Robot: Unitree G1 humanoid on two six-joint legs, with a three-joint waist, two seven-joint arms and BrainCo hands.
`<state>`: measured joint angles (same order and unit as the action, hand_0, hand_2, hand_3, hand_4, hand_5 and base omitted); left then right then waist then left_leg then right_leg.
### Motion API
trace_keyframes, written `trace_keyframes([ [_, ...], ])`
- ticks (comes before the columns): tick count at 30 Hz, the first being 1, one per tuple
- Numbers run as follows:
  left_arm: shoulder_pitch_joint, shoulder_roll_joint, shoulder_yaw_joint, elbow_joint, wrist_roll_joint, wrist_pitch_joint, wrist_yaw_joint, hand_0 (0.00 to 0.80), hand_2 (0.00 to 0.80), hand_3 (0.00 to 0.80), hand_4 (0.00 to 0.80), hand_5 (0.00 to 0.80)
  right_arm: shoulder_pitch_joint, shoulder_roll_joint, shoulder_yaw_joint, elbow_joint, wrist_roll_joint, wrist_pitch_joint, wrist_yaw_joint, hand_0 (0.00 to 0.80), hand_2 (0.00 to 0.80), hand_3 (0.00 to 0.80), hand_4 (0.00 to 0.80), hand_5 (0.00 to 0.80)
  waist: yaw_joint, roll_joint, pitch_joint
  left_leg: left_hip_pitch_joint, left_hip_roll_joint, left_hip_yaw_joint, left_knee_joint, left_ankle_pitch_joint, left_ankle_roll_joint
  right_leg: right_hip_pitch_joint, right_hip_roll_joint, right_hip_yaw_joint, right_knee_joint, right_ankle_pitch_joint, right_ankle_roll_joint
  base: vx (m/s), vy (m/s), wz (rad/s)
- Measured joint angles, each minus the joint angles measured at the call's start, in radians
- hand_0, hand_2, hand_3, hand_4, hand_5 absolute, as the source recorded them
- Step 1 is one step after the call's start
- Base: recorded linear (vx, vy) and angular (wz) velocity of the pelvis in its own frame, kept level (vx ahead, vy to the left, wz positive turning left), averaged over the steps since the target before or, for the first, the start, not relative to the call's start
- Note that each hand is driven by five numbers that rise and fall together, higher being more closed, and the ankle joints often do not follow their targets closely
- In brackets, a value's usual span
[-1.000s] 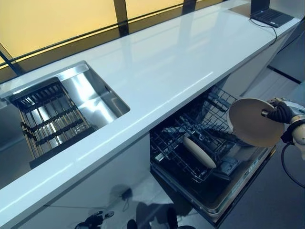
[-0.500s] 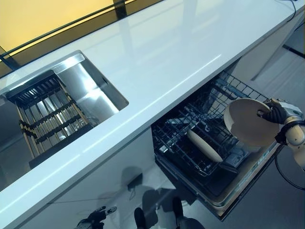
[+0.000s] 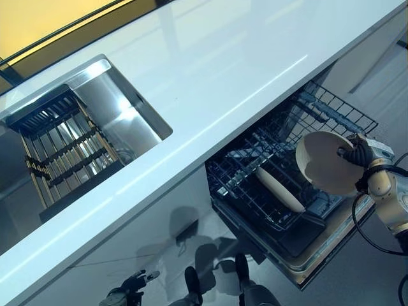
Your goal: Take plates into dishwasher
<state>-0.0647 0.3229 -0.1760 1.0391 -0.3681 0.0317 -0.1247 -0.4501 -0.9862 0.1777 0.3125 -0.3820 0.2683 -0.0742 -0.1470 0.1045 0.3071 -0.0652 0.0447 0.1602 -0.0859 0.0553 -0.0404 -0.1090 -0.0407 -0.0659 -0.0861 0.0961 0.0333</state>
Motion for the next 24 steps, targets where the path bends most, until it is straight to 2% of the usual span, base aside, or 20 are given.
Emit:
trace_keyframes([
  [14,-0.003,-0.017,0.000,0.001,-0.008,0.001,0.000,0.000,0.000,0.000,0.000,0.000,-0.078,0.033,0.076,-0.001,-0.165,0.052,-0.038,0.800,0.800,0.800,0.800,0.800,0.005,0.013,0.006,0.002,-0.002,-0.002,0.000,0.002,0.002,0.004,-0.002,-0.003,0.000,0.001,-0.001,0.005,0.009,0.00],
  [18,-0.006,-0.032,-0.001,0.001,-0.008,0.001,0.000,0.000,0.000,0.000,0.000,0.000,-0.079,0.038,0.127,0.000,-0.242,0.055,-0.070,0.800,0.800,0.800,0.800,0.800,0.024,0.015,0.006,0.004,-0.003,-0.005,0.000,0.003,0.003,0.007,-0.004,-0.004,0.000,0.001,-0.001,0.004,0.005,0.01],
  [24,-0.006,-0.035,-0.007,0.001,-0.008,0.002,0.000,0.000,0.000,0.000,0.000,0.000,-0.080,0.072,0.156,0.001,-0.348,0.054,-0.114,0.800,0.800,0.800,0.800,0.800,0.030,0.018,0.006,0.004,-0.005,-0.026,0.000,0.009,0.003,0.017,-0.006,-0.025,0.000,0.000,-0.001,0.010,0.014,0.10],
])
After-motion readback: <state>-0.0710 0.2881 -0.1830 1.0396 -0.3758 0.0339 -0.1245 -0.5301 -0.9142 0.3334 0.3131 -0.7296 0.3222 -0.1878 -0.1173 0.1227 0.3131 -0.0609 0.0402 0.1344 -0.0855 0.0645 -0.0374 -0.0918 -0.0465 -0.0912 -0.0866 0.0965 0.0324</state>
